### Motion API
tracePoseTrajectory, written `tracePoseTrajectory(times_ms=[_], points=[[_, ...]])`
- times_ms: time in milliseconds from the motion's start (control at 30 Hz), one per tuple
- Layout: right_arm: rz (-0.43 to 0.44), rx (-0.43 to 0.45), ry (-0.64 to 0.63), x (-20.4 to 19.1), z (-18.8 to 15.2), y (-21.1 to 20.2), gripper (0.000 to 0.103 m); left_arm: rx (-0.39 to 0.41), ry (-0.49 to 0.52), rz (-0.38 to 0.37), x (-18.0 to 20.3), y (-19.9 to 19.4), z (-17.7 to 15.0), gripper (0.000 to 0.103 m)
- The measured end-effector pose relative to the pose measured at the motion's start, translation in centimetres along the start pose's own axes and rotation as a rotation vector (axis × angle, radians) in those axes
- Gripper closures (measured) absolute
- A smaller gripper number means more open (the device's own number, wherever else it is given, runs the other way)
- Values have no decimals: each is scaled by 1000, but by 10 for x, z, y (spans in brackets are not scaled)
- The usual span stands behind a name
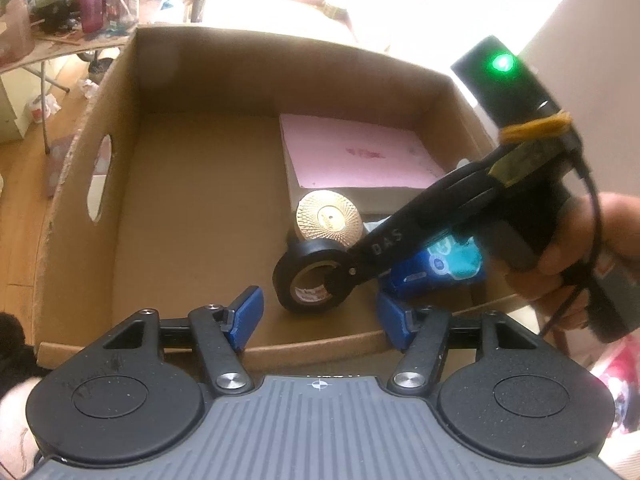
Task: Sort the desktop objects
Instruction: 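Lower the tape roll into the box and open the right gripper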
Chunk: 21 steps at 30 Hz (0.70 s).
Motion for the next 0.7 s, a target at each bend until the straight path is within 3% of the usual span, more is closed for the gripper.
tracePoseTrajectory(times_ms=[167, 367, 467, 567, 700], points=[[57, 9, 66, 2, -9, 5, 79, 15, -2, 4, -1, -4, 0, 39], [178, -99, 221, 3, -21, 11, 85, 27, -9, -4, -2, -3, 0, 39], [226, -205, 338, 9, -30, 22, 85, 29, -9, -5, -2, -3, 1, 39], [225, -273, 401, 14, -42, 32, 87, 32, -9, -6, -2, -3, 1, 39], [233, -300, 489, 21, -50, 36, 87, 37, -7, -9, -3, -2, 0, 39]])
Point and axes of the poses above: each gripper's, at about its wrist camera, not at the fingertips, and y roughly the way its jaws point, x to its right, z to its top, the point moved 10 cm from there along y, roughly the way its jaws point, and after that the axes turned 9 degrees about y, right-handed, at the moved point
